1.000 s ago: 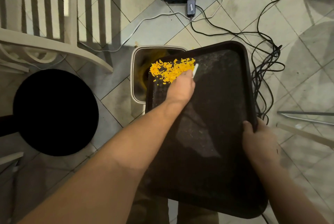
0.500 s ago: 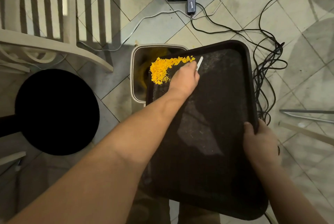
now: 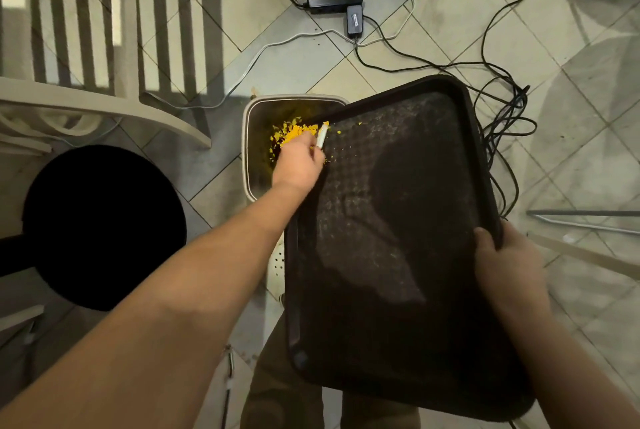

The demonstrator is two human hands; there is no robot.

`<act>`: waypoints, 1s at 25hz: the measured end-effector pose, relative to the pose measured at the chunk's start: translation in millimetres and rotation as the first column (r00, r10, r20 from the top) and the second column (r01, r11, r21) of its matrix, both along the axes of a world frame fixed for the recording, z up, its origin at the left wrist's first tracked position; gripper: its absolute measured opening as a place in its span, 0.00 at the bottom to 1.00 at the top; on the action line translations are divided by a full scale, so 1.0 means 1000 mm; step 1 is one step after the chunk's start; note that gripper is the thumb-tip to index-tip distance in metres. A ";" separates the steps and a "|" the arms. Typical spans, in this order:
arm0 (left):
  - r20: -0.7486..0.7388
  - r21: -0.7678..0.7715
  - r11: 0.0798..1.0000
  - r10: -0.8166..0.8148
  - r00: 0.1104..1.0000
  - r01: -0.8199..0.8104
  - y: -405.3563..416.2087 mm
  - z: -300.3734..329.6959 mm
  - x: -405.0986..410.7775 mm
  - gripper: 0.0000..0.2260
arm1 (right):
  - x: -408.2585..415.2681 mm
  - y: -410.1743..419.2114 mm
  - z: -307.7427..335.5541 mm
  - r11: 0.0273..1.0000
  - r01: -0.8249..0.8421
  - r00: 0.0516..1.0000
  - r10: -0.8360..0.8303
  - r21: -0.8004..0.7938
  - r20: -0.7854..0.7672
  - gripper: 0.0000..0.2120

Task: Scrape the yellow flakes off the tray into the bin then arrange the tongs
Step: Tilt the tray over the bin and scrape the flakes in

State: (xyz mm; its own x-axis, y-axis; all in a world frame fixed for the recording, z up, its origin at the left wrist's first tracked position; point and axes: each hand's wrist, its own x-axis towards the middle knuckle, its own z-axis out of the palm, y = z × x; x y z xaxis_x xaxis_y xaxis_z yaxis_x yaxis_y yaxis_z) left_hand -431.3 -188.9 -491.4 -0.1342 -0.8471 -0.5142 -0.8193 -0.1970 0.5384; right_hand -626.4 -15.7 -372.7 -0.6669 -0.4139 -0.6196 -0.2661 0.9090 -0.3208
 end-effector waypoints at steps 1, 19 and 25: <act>-0.048 -0.010 0.999 -0.052 0.997 0.052 0.000 0.002 -0.011 0.07 | -0.001 -0.001 0.000 1.000 -0.010 1.000 0.010 -0.004 -0.011 0.13; -0.050 -0.018 1.000 0.025 0.998 -0.026 -0.001 0.001 -0.020 0.07 | -0.004 -0.004 0.002 0.999 -0.039 0.998 0.038 -0.011 -0.054 0.13; -0.139 -0.069 0.997 -0.032 0.990 0.022 0.008 0.003 -0.054 0.04 | -0.003 -0.004 -0.001 0.999 -0.042 0.997 0.043 0.017 -0.065 0.13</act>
